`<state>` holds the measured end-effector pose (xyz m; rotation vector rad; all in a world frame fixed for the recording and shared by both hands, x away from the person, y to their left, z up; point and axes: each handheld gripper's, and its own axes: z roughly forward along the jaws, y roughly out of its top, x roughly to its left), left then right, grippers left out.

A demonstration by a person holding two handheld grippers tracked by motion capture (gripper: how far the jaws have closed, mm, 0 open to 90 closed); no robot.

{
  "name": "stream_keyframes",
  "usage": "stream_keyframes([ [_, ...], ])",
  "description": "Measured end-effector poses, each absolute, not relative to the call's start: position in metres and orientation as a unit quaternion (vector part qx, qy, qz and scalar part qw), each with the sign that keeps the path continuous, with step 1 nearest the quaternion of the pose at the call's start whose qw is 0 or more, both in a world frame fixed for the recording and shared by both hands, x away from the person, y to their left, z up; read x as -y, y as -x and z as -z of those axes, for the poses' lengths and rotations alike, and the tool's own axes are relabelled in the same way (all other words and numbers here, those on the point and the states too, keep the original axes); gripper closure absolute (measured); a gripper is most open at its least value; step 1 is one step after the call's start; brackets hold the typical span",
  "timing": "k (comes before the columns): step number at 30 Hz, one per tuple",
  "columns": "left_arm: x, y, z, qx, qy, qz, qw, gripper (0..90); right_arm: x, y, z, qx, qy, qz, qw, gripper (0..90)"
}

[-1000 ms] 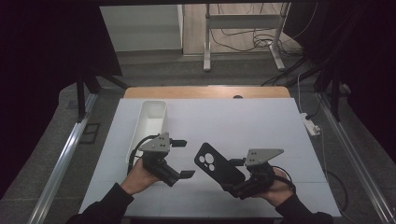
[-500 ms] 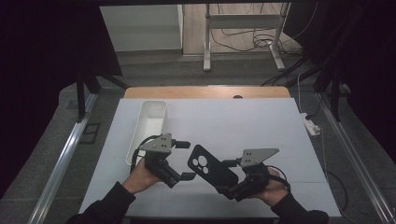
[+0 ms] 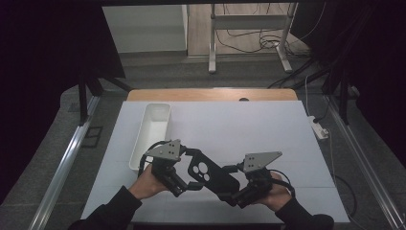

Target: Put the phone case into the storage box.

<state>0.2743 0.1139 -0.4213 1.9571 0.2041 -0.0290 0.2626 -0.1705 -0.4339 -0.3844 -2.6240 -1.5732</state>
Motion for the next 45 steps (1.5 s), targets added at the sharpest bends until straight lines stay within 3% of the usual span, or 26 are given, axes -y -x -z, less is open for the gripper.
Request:
stream_keyframes([
  [22, -0.117, -0.2756, 0.4199, -0.074, -0.807, 0.068, 0.582, 9.3, 0.171, -0.2609, 0.4335, 0.849, 0.089, 0.52, 0.039, 14.0],
  [31, -0.118, -0.2769, 0.4191, -0.078, -0.806, 0.081, 0.58, 14.1, 0.1702, -0.2591, 0.4346, 0.855, 0.08, 0.513, 0.022, 14.0],
  [45, -0.12, -0.2777, 0.4206, -0.065, -0.793, 0.099, 0.597, 12.5, 0.1701, -0.2583, 0.434, 0.853, 0.074, 0.515, 0.03, 14.3],
])
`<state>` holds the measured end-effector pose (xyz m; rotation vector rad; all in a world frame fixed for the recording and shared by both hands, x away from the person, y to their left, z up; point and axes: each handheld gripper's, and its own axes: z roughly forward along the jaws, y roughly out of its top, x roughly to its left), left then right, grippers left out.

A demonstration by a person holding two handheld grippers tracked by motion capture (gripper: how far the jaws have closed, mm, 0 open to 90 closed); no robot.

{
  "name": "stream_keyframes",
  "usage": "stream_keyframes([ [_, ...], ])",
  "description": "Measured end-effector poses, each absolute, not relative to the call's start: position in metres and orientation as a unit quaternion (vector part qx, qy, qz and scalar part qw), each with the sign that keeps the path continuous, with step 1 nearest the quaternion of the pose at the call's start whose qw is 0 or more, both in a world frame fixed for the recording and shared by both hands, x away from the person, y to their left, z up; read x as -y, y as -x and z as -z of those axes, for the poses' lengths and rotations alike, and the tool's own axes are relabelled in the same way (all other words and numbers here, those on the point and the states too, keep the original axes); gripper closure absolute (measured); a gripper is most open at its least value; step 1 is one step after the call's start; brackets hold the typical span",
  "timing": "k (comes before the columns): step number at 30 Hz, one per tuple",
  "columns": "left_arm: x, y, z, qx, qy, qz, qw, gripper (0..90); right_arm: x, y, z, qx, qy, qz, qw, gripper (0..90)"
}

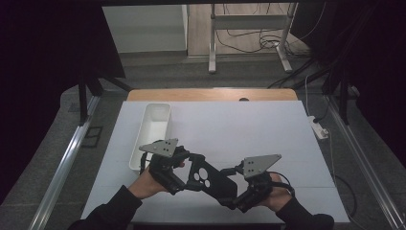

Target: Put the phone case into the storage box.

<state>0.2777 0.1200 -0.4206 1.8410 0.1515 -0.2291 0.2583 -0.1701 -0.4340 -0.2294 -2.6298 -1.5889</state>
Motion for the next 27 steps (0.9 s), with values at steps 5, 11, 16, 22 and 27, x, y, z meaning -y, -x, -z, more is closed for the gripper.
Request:
stream_keyframes([
  [5, -0.12, -0.2772, 0.4208, -0.064, -0.794, 0.096, 0.596, 13.4, 0.1702, -0.2584, 0.4342, 0.854, 0.073, 0.514, 0.029, 14.2],
  [11, -0.1198, -0.2762, 0.4185, -0.069, -0.799, 0.09, 0.591, 15.0, 0.1702, -0.2575, 0.4341, 0.855, 0.07, 0.514, 0.019, 13.8],
  [16, -0.1187, -0.2764, 0.4177, -0.081, -0.804, 0.088, 0.583, 15.4, 0.1687, -0.258, 0.4356, 0.859, 0.071, 0.508, 0.008, 13.0],
  [22, -0.1161, -0.2749, 0.4166, -0.096, -0.81, 0.075, 0.574, 15.4, 0.1647, -0.2574, 0.4371, 0.864, 0.073, 0.497, -0.014, 10.9],
  [27, -0.116, -0.2752, 0.4154, -0.111, -0.817, 0.064, 0.563, 15.5, 0.1656, -0.2576, 0.4374, 0.865, 0.085, 0.493, -0.029, 9.2],
])
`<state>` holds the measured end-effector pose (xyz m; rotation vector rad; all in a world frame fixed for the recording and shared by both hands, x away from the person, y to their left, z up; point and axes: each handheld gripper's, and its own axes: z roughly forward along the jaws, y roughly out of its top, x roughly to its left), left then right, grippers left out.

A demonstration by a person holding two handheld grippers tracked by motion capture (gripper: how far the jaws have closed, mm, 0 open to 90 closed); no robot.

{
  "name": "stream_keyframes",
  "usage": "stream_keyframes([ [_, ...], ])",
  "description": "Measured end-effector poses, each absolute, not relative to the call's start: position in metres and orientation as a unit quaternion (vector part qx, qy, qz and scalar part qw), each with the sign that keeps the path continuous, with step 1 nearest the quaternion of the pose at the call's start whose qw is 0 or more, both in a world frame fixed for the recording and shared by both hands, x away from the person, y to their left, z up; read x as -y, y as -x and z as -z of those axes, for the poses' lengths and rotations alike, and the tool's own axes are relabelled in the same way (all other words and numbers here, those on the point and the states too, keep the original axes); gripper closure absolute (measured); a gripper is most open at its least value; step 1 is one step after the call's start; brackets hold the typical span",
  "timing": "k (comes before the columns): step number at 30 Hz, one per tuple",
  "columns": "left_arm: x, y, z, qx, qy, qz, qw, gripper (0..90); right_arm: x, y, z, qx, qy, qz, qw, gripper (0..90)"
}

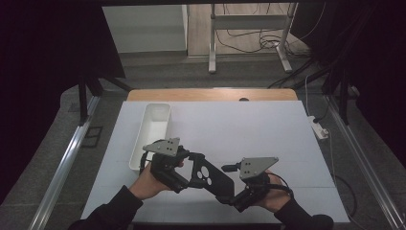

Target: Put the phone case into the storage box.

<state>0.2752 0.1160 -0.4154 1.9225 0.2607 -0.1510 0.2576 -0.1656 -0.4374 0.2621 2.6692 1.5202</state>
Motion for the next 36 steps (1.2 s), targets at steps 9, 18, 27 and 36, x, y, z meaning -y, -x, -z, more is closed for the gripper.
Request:
stream_keyframes([
  [9, -0.119, -0.281, 0.413, -0.172, -0.83, 0.027, 0.53, 15.4, 0.168, -0.261, 0.44, -0.876, -0.136, -0.46, 0.053, 3.6],
  [18, -0.119, -0.286, 0.412, -0.215, -0.834, 0.001, 0.507, 15.4, 0.165, -0.263, 0.448, -0.882, -0.167, -0.431, 0.092, 0.0],
  [27, -0.115, -0.29, 0.409, -0.256, -0.833, -0.025, 0.489, 15.3, 0.164, -0.267, 0.451, -0.882, -0.194, -0.419, 0.092, 0.0],
  [36, -0.106, -0.292, 0.407, -0.279, -0.833, -0.031, 0.477, 15.2, 0.157, -0.268, 0.455, -0.889, -0.203, -0.401, 0.091, 0.0],
])
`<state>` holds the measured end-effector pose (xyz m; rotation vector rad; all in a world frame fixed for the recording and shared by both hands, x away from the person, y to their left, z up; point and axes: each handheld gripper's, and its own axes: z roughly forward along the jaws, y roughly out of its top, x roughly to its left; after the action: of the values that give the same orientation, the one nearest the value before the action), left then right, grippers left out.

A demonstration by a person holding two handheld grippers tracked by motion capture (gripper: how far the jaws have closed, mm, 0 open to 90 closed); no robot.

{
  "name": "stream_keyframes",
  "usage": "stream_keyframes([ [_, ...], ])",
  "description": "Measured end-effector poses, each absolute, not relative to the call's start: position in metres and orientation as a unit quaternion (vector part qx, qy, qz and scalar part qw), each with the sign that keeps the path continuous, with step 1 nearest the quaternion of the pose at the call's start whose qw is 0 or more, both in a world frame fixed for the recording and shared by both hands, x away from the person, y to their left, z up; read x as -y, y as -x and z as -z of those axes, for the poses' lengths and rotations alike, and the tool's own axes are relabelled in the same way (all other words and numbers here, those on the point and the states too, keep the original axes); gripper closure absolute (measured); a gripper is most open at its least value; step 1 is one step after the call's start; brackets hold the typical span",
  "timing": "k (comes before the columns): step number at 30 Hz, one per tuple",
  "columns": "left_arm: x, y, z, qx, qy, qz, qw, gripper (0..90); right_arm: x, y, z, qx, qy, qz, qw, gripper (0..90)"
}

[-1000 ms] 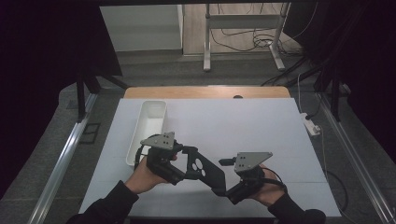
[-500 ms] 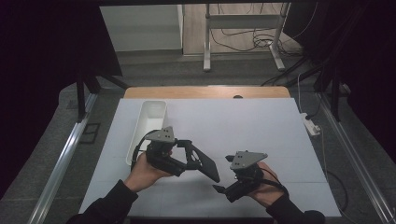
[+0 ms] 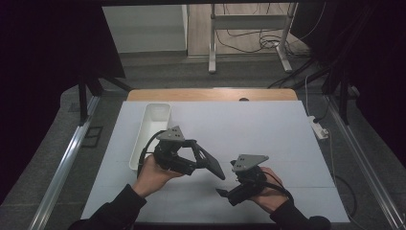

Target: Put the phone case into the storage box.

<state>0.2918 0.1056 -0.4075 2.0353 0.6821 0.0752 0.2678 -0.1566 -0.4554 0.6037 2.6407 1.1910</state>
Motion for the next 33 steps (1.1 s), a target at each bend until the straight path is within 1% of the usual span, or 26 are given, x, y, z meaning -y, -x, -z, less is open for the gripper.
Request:
stream_keyframes([
  [7, -0.104, -0.292, 0.405, -0.308, -0.821, -0.014, 0.481, 15.3, 0.148, -0.267, 0.458, -0.894, -0.218, -0.375, 0.113, 0.0],
  [11, -0.103, -0.292, 0.404, -0.318, -0.815, -0.005, 0.485, 15.2, 0.146, -0.267, 0.458, -0.892, -0.228, -0.372, 0.117, 0.0],
  [17, -0.1, -0.289, 0.403, -0.32, -0.812, 0.005, 0.488, 15.2, 0.14, -0.268, 0.46, -0.893, -0.241, -0.356, 0.133, 0.0],
  [20, -0.099, -0.289, 0.403, -0.319, -0.812, 0.009, 0.489, 15.2, 0.14, -0.268, 0.459, -0.888, -0.244, -0.358, 0.152, 6.8],
  [23, -0.098, -0.289, 0.403, -0.317, -0.812, 0.013, 0.49, 15.2, 0.14, -0.27, 0.458, -0.885, -0.252, -0.357, 0.159, 16.6],
  [30, -0.096, -0.288, 0.403, -0.317, -0.81, 0.017, 0.493, 15.1, 0.137, -0.267, 0.459, -0.884, -0.241, -0.355, 0.184, 35.9],
  [33, -0.096, -0.287, 0.402, -0.317, -0.809, 0.018, 0.495, 15.1, 0.136, -0.267, 0.459, -0.885, -0.237, -0.352, 0.188, 38.0],
])
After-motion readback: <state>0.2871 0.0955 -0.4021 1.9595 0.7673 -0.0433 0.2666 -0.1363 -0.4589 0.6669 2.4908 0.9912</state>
